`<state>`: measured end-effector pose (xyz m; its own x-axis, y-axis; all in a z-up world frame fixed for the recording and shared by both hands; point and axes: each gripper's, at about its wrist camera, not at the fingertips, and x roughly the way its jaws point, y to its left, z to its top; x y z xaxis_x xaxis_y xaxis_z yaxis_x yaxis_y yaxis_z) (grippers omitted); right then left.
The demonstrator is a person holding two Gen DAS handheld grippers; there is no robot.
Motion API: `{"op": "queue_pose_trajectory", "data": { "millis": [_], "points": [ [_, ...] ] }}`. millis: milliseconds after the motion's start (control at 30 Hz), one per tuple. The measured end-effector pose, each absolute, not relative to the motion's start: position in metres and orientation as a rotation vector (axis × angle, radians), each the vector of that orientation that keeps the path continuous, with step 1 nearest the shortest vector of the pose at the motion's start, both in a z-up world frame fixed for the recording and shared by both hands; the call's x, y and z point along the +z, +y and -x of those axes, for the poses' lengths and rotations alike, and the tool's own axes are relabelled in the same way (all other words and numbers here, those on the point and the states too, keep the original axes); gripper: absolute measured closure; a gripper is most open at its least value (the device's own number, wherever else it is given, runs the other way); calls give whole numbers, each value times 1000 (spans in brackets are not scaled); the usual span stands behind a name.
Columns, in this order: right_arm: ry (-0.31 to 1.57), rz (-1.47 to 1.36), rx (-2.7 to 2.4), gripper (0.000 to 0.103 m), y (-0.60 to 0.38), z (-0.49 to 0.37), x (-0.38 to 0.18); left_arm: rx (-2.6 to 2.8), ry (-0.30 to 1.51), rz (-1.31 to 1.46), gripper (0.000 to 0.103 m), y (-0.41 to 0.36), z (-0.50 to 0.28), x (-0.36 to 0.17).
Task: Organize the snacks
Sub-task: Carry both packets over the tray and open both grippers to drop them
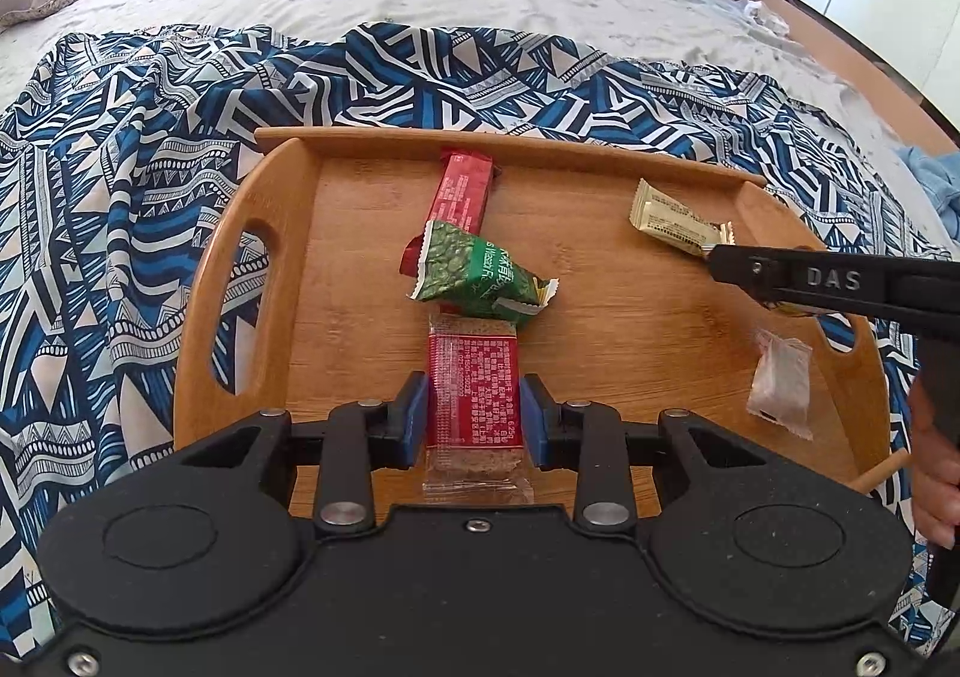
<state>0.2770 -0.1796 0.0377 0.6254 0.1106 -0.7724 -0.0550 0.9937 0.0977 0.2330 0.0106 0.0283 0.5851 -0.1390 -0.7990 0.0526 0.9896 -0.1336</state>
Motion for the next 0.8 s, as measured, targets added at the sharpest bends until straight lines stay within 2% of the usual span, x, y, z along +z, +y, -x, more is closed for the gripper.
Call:
{"op": "queue_pose_trajectory", "data": {
  "millis": [633,800],
  "points": [
    [925,-50,95,52,-172,-287,20,-111,922,67,72,8,-235,26],
    [922,-66,104,45,-173,-286,22,-106,911,64,72,8,-232,28]
  ]
}}
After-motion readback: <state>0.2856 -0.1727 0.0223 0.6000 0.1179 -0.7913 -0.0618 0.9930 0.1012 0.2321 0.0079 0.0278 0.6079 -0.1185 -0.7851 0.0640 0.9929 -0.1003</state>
